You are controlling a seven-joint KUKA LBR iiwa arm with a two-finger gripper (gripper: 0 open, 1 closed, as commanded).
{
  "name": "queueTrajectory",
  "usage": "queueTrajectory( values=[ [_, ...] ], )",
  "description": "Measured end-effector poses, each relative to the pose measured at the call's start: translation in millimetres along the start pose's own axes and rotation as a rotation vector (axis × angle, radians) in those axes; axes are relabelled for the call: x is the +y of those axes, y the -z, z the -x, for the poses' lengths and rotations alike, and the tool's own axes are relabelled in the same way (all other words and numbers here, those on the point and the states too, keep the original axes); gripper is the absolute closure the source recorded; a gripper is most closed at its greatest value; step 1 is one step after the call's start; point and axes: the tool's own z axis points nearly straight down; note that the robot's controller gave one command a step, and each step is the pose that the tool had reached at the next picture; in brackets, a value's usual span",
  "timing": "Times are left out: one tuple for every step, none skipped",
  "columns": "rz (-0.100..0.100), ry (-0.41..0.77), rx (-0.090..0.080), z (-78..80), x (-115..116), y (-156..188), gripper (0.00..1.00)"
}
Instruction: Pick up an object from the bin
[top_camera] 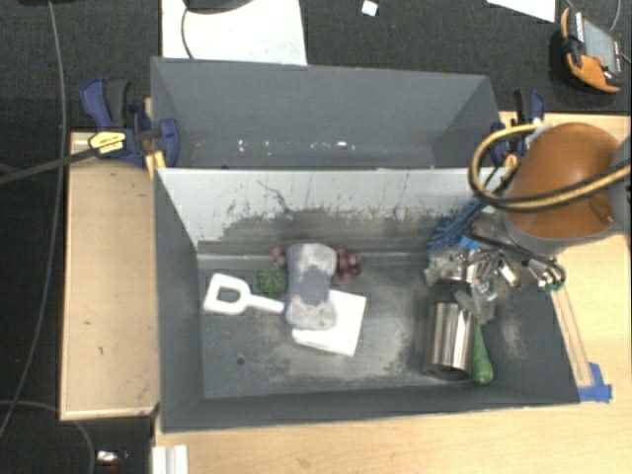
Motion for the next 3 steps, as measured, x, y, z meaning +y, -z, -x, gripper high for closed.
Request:
queueTrajectory(
  values=[
    [-0.006,-0.004,0.012,-6.5,-5.2,-2.5,0.0],
    [-0.006,-0.005,0.012,-6.5,-5.1,-2.5,0.0],
    [0.001,-0.051,-0.01,-5.3,-9.9,7.1,1.0]
  ],
)
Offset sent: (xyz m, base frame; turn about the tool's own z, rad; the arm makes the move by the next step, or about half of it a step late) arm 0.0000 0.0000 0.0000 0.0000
